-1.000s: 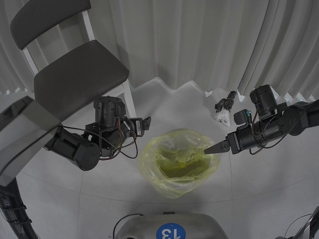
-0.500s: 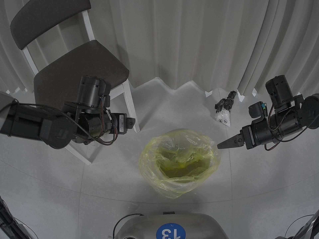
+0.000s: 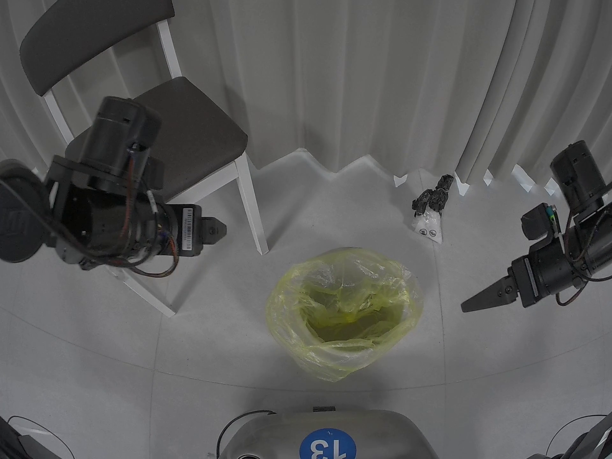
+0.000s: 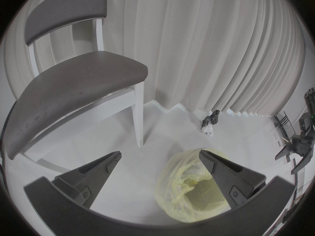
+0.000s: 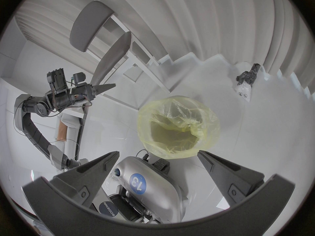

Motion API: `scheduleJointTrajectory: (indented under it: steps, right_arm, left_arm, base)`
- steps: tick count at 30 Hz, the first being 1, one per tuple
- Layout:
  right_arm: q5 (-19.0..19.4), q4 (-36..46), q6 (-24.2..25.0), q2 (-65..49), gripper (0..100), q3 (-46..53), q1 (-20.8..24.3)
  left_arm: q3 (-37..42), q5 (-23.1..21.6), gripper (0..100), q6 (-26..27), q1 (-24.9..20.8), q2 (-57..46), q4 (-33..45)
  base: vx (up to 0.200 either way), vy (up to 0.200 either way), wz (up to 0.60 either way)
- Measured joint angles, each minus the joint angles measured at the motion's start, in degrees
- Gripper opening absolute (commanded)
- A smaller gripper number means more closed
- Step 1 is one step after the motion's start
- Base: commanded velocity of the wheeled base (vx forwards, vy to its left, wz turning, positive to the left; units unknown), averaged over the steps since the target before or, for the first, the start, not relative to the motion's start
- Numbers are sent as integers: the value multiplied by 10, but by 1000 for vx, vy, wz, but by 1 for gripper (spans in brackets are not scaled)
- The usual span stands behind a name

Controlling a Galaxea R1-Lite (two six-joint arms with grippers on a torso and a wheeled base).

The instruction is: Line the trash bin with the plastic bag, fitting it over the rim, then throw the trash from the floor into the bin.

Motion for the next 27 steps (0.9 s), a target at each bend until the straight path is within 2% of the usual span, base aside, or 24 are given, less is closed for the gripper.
scheduleJointTrajectory:
  steps: [3,6,11,15,18,22,27]
  right_arm:
    - [-13,24,2,-23,100,4,0]
    - [-25,36,5,-47,100,5,-5]
    - [-38,44,10,-84,100,2,-40]
    - [-42,48,13,-124,100,0,-90]
    - [-42,48,20,-159,100,2,-119]
    - [-39,46,45,-229,100,15,-145]
    - [-29,42,66,-328,100,47,-157]
  left_arm:
    - [21,2,100,-1,-3,-43,5]
    - [41,9,100,-1,13,-84,6]
    - [73,20,100,-1,85,-142,6]
    - [104,23,100,3,156,-201,6]
    - [131,26,100,12,186,-249,6]
    - [180,41,100,37,210,-333,6]
    - [245,64,100,60,222,-443,8]
  base:
    - [0,0,0]
    - [0,0,0]
    - [0,0,0]
    - [0,0,0]
    - [0,0,0]
    - [0,0,0]
    - [0,0,0]
